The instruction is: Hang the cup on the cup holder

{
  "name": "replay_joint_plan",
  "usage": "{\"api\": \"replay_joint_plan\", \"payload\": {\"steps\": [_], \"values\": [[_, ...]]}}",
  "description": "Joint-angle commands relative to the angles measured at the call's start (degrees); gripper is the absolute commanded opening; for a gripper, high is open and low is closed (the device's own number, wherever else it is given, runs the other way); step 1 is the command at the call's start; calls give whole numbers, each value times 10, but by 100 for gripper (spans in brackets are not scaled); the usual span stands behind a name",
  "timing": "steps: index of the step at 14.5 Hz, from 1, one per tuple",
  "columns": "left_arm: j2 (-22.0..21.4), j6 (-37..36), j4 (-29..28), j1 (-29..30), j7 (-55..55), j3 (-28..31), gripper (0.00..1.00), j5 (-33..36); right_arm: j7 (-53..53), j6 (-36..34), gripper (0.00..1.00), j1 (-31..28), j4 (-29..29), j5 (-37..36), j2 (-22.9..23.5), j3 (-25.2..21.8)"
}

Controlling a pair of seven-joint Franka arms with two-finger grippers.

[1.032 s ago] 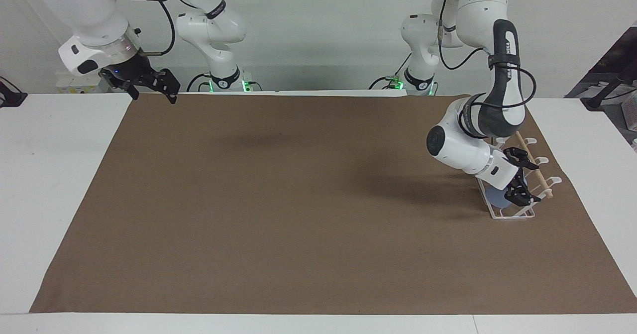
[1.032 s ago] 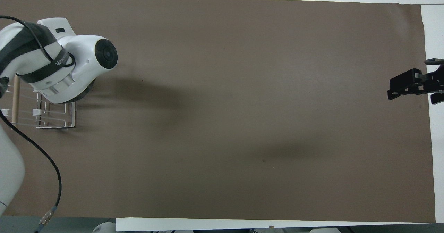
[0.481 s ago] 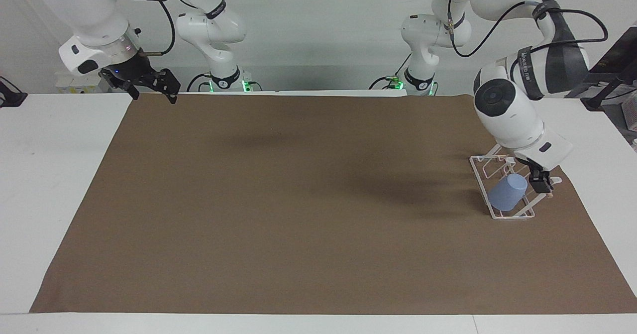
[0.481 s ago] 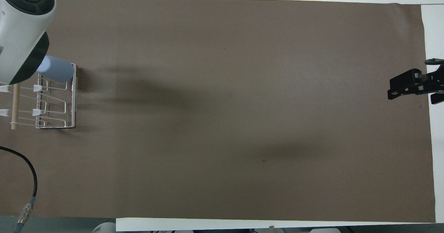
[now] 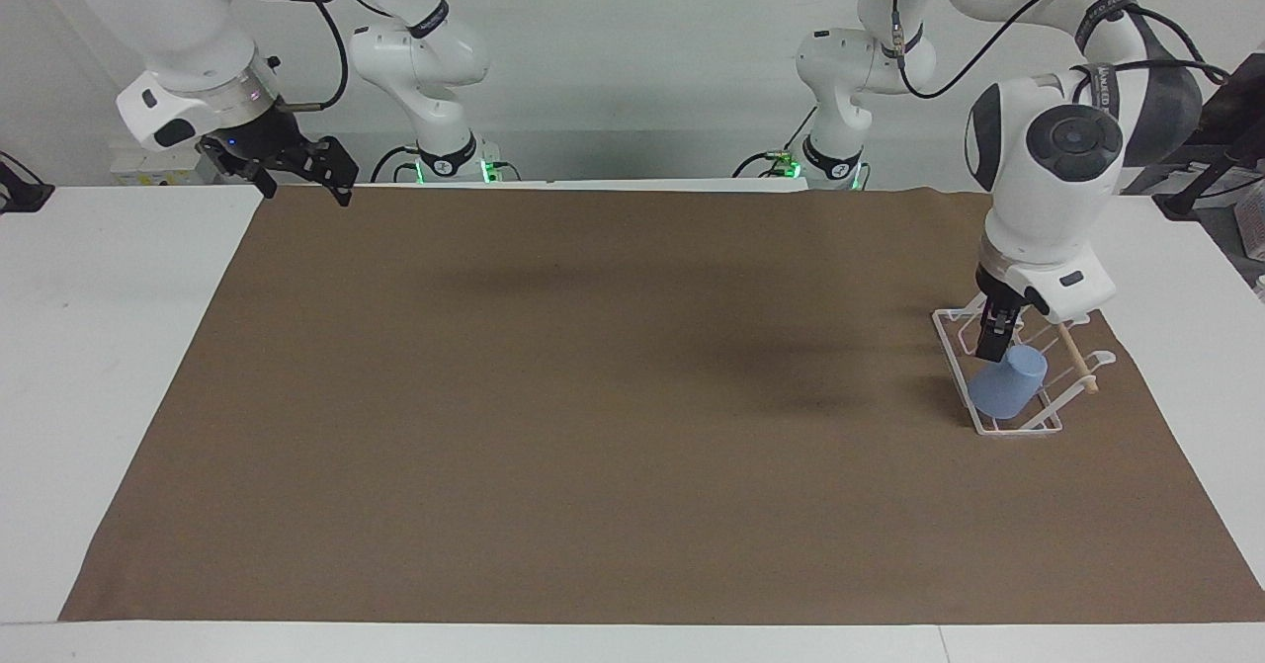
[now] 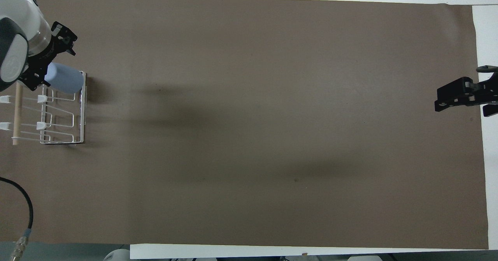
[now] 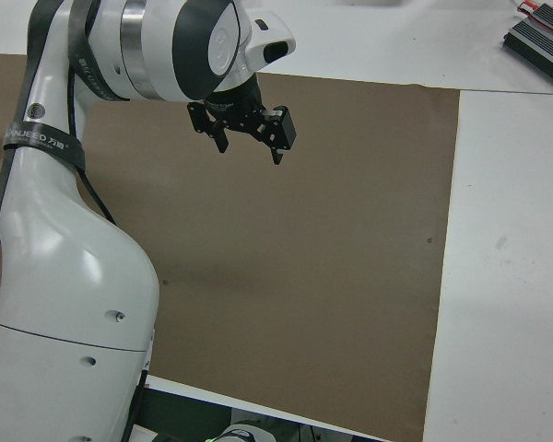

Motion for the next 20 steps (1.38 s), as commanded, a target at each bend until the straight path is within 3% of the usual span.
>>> {"api": "replay_joint_plan", "payload": {"steps": [1, 9, 18, 20], "values": [[-21, -26, -1, 15, 131, -2, 100, -43, -13, 6, 99, -5, -14, 9, -11, 2], [-36, -52, -3, 48, 580, -2, 100, -80, -13, 6, 99, -5, -14, 9, -11, 2], [-64, -49, 3, 77, 593, -3, 100, -105, -14, 6, 99, -5, -14, 9, -11, 2], [-88, -51, 3, 75, 607, -6, 100, -99, -13, 5, 99, -5, -14, 9, -12, 2]]}}
